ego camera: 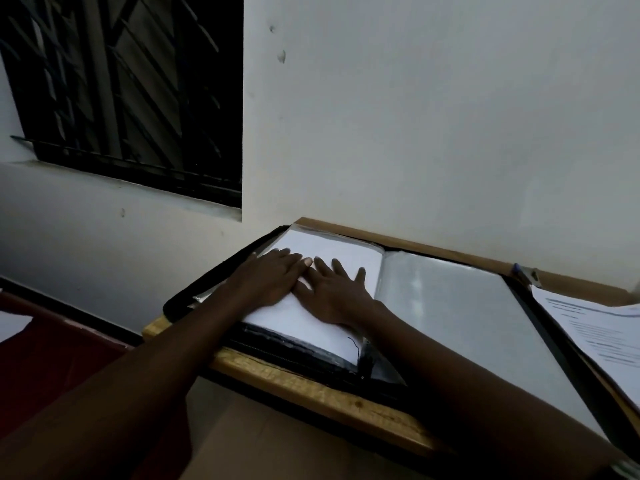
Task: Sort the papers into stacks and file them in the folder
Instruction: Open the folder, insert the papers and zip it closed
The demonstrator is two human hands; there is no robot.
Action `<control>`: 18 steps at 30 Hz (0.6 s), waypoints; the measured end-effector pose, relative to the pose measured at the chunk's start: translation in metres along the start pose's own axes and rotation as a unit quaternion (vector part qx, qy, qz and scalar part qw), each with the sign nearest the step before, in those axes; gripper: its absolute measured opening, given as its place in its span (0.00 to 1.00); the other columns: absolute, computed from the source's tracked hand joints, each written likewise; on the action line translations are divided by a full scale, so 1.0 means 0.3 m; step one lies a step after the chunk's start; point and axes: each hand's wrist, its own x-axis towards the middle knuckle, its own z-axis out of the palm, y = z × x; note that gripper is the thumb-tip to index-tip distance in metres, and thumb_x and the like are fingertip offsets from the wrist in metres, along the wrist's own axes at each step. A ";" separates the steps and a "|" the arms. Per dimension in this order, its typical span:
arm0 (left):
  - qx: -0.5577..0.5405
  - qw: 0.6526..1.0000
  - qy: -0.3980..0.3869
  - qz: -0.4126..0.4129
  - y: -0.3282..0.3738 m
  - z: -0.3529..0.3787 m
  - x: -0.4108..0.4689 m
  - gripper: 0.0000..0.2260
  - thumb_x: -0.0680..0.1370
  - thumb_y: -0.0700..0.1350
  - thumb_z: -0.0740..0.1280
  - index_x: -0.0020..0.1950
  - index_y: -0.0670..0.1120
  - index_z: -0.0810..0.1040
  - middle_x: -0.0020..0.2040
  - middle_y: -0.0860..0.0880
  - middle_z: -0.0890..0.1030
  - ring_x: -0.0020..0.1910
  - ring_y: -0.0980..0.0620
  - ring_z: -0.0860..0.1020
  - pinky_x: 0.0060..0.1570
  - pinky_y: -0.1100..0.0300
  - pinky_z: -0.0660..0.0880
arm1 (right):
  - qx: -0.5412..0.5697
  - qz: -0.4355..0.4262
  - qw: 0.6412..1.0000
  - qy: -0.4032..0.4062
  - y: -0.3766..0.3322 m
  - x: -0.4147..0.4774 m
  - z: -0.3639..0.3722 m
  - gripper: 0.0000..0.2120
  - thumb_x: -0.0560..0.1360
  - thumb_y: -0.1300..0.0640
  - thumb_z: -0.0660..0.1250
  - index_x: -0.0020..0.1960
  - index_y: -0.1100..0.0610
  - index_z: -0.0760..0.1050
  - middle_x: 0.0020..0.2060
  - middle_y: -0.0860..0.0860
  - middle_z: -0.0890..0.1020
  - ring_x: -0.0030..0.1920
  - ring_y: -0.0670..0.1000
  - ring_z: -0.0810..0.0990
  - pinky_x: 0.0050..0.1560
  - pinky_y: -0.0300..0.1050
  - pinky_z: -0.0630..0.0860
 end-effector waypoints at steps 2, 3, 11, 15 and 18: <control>-0.012 1.000 0.002 -0.002 0.010 -0.014 -0.011 0.23 0.84 0.59 0.47 0.75 0.54 0.68 0.77 0.50 0.67 0.78 0.53 0.59 0.74 0.45 0.53 | 0.031 -0.014 0.997 0.063 0.002 -0.013 0.003 0.29 0.80 0.37 0.48 0.77 0.46 0.56 0.76 0.49 0.62 0.77 0.55 0.55 0.72 0.69 0.45; -0.005 1.000 0.002 0.000 0.018 -0.020 -0.012 0.23 0.84 0.59 0.47 0.74 0.54 0.70 0.74 0.49 0.70 0.76 0.51 0.63 0.73 0.45 0.56 | 0.055 -0.021 0.993 0.101 0.007 -0.019 0.000 0.27 0.80 0.38 0.52 0.75 0.48 0.60 0.72 0.50 0.68 0.75 0.53 0.61 0.73 0.66 0.49; -0.117 0.990 0.066 0.041 0.110 -0.037 0.085 0.28 0.76 0.74 0.40 0.44 0.60 0.74 0.47 0.48 0.79 0.53 0.43 0.79 0.56 0.42 0.75 | 0.241 -0.004 0.948 0.209 0.117 -0.108 -0.134 0.24 0.78 0.46 0.66 0.69 0.56 0.70 0.66 0.52 0.76 0.68 0.52 0.72 0.68 0.50 0.67; -0.146 0.982 0.090 0.075 0.261 -0.014 0.119 0.38 0.73 0.77 0.43 0.66 0.56 0.75 0.65 0.51 0.78 0.65 0.49 0.75 0.63 0.42 0.73 | 0.240 0.022 0.942 0.233 0.261 -0.196 -0.227 0.22 0.76 0.51 0.68 0.68 0.57 0.71 0.64 0.52 0.77 0.65 0.51 0.73 0.60 0.39 0.67; -0.159 0.982 0.072 0.077 0.440 0.013 0.105 0.35 0.74 0.73 0.50 0.70 0.51 0.72 0.69 0.48 0.74 0.70 0.48 0.71 0.68 0.44 0.68 | 0.230 0.078 0.938 0.249 0.422 -0.289 -0.272 0.21 0.76 0.52 0.69 0.66 0.56 0.72 0.61 0.53 0.78 0.62 0.51 0.74 0.52 0.36 0.64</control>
